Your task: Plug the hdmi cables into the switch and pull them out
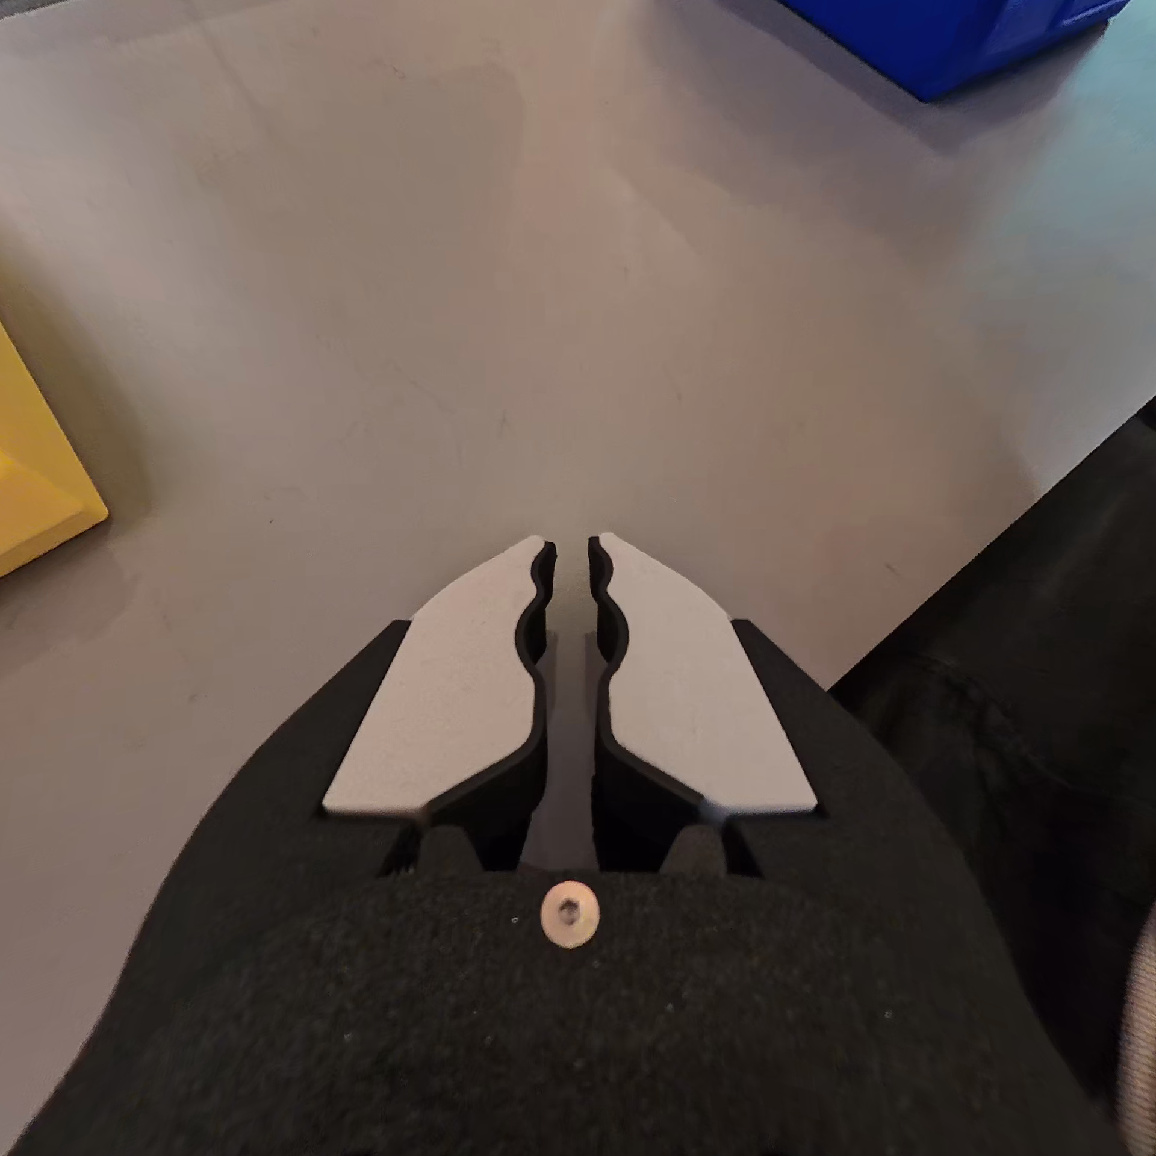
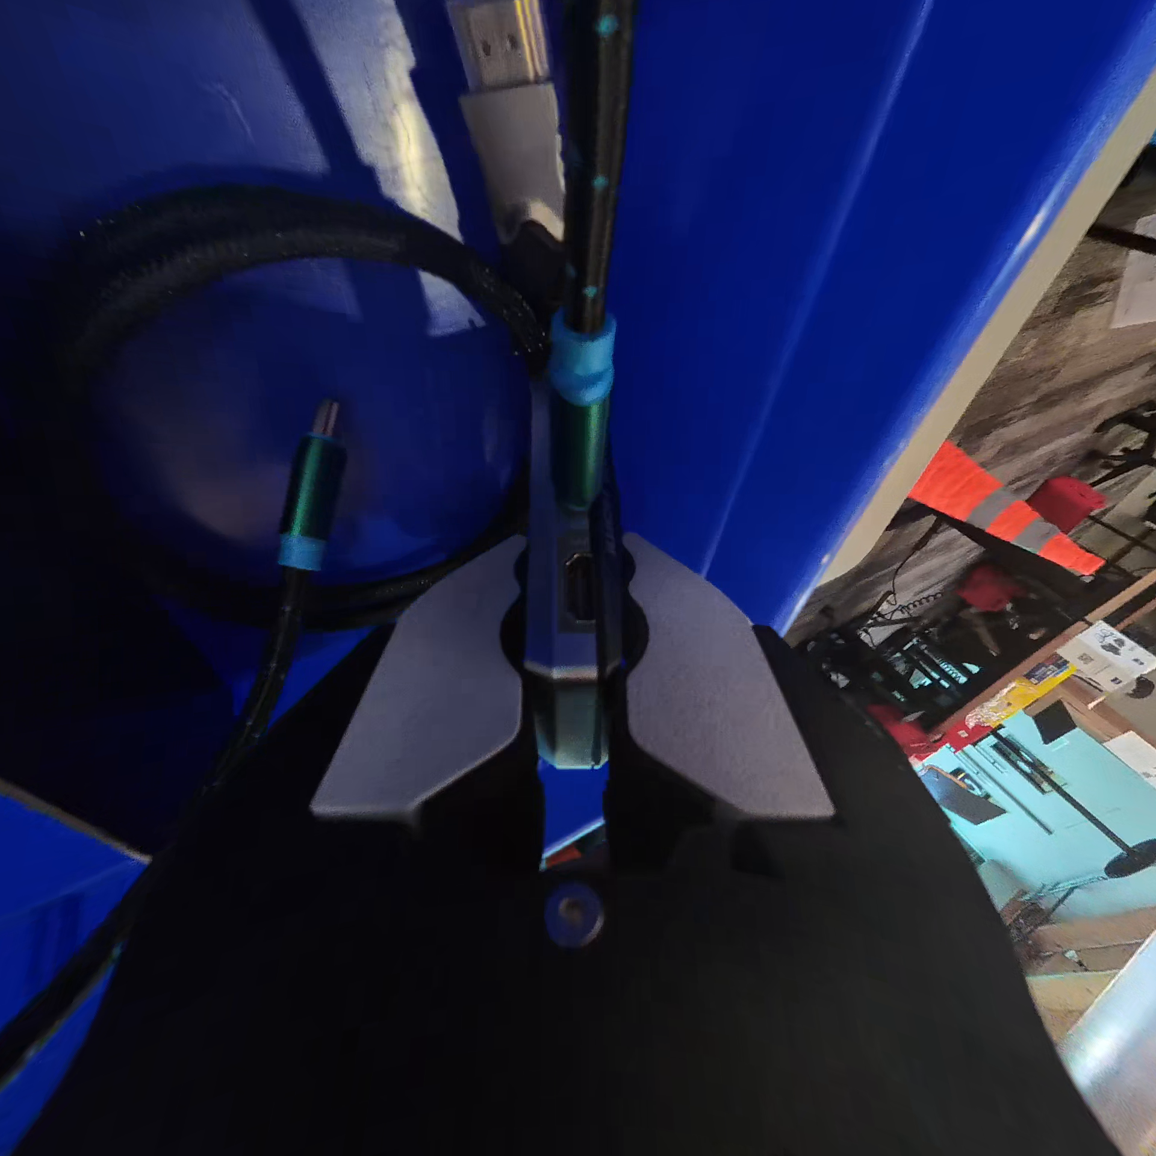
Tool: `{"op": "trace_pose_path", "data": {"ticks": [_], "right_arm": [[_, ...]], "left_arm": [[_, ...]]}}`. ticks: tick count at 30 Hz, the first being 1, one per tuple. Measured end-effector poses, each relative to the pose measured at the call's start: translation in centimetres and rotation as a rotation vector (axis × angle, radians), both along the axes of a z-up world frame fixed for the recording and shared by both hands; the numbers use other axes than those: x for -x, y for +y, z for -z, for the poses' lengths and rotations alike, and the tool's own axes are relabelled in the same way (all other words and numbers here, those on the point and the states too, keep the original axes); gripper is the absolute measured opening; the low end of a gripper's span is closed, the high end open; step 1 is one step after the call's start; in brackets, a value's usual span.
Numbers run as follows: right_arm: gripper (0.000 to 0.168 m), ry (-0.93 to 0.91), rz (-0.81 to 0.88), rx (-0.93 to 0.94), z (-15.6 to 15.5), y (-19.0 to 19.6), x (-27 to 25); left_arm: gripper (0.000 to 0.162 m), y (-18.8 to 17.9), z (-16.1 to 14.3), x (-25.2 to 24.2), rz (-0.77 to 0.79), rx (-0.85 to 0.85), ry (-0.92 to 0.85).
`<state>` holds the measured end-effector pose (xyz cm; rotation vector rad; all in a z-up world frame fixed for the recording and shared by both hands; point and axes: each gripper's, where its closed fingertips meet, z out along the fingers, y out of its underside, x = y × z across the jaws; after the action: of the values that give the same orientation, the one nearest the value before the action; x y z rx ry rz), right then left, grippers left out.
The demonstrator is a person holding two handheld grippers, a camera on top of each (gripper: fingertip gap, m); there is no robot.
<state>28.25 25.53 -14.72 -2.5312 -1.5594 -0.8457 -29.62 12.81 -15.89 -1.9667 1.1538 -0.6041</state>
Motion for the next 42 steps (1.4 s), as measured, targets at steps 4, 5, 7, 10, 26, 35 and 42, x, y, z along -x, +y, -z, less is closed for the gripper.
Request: {"op": "trace_pose_path", "data": {"ticks": [4,5,7,10,26,35,42], "right_arm": [[0.036,0.074,0.010,-0.090,0.1,-0.6,0.5],[0.043,0.090,0.024,-0.094,-0.1,-0.9,0.6],[0.057,0.135,0.082,-0.088,-0.6,-1.9,0.7],[0.067,0.166,0.129,-0.082,-3.0,-3.6,0.6],[0.051,1.174,0.427,-0.752,-7.9,-19.5,26.1],[0.048,1.261,0.342,-0.808,-2.3,-21.6,33.7],[0.056,1.364,0.139,-0.795,-3.5,-22.3,35.9]], "left_arm": [[0.010,-0.2,0.0,0.1,0.002,-0.002,-0.001],[0.011,-0.3,0.0,0.1,0.002,0.003,-0.004],[0.011,-0.3,-0.1,0.3,0.000,0.009,-0.009],[0.010,-0.4,-0.3,0.5,-0.010,0.022,-0.024],[0.021,-0.2,-2.4,2.8,-0.085,0.068,-0.184],[0.032,1.0,-4.3,3.3,-0.118,0.144,-0.321],[0.046,9.2,-12.0,3.6,-0.039,0.217,-0.278]]}}
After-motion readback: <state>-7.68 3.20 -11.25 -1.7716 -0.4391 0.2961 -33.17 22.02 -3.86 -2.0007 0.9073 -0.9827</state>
